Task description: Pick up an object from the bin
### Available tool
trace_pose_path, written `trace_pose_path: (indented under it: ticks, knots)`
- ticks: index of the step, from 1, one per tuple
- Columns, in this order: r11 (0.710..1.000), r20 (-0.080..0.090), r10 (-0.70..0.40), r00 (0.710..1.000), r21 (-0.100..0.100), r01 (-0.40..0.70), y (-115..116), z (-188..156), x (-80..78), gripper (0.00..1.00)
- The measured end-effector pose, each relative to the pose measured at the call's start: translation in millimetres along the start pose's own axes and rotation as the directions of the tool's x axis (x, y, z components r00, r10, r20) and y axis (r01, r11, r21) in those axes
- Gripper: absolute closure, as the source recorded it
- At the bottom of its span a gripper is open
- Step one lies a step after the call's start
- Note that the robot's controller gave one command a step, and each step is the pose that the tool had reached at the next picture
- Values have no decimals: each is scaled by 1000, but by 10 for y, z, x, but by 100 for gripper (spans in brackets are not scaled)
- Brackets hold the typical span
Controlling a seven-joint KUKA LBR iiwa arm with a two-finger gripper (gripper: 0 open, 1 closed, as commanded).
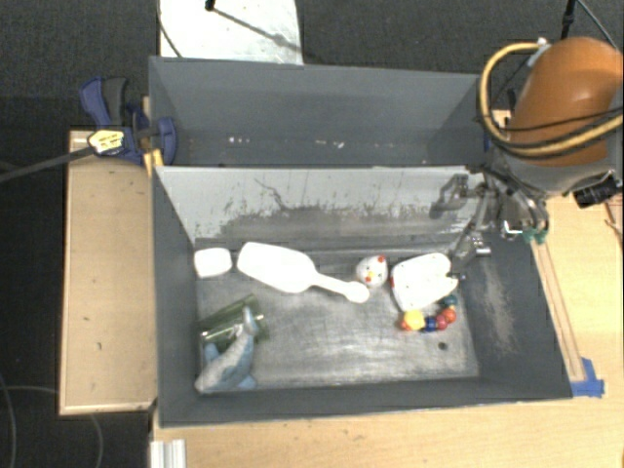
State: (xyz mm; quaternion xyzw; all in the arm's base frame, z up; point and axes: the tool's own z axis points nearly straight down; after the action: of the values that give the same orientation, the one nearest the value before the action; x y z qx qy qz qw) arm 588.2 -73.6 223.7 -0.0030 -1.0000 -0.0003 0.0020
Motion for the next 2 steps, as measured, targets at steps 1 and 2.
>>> trace_pose_path:
  ticks: [1, 2]
  knots:
    - [1000, 8, -2, 1000, 1, 2, 3, -48, -15, 0]
    - [1000, 15, 17, 1000, 1, -17, -7, 444, -17, 0]
